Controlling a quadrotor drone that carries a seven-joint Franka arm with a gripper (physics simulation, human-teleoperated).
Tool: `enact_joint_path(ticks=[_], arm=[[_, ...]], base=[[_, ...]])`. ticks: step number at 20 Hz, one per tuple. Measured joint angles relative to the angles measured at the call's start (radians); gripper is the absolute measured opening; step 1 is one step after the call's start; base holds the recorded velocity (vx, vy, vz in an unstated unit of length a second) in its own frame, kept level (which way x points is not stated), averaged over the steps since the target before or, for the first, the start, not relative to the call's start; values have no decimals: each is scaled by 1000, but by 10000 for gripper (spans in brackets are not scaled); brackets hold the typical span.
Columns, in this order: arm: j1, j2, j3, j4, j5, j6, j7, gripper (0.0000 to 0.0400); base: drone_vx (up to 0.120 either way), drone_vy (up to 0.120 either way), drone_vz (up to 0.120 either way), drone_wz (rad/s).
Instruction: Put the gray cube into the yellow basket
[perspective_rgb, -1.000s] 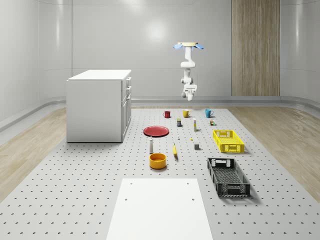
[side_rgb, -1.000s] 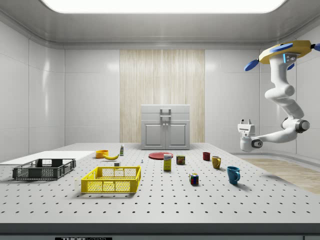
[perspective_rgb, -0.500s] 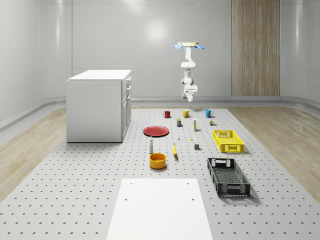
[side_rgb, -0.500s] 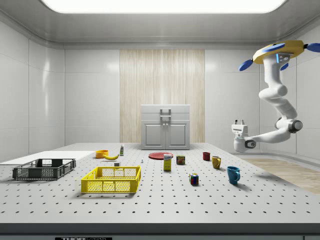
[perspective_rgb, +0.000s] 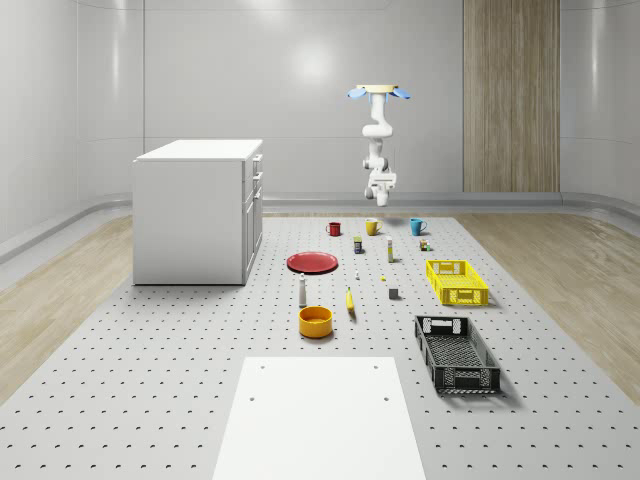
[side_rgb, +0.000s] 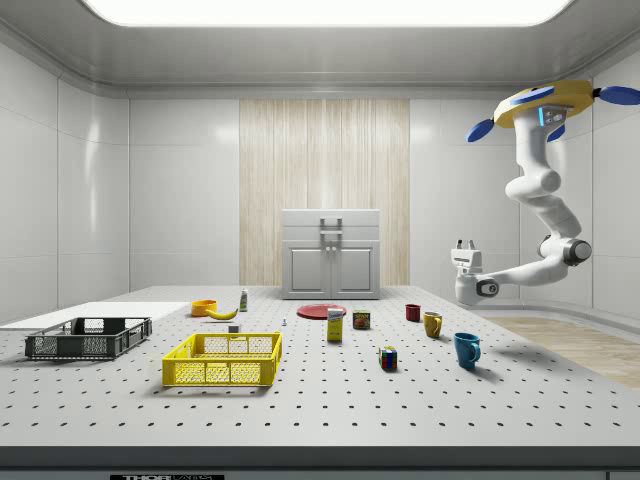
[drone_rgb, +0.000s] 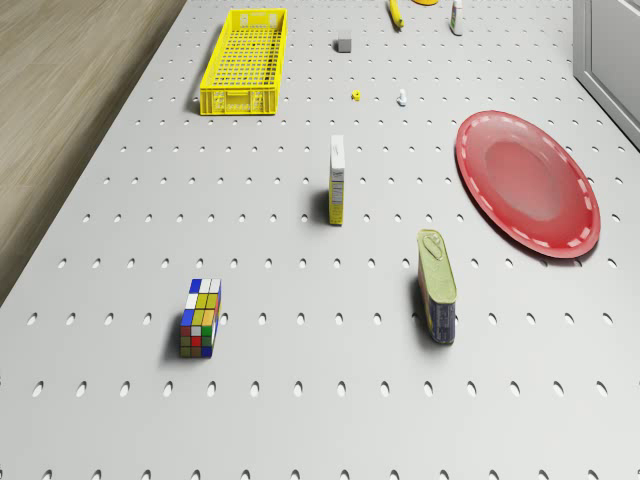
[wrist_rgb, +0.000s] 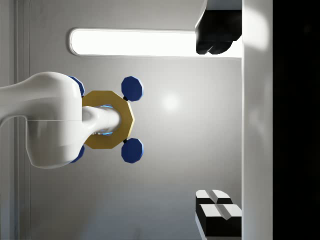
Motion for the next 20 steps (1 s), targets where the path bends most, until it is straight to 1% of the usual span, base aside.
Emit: enact_joint_path(ticks=[13,20], arm=[[-4,-7,13,-7,-17,10,2,400],[-14,-11,45,-12,-62,15,8,400]], base=[[120,0,0,0],[120,0,0,0]])
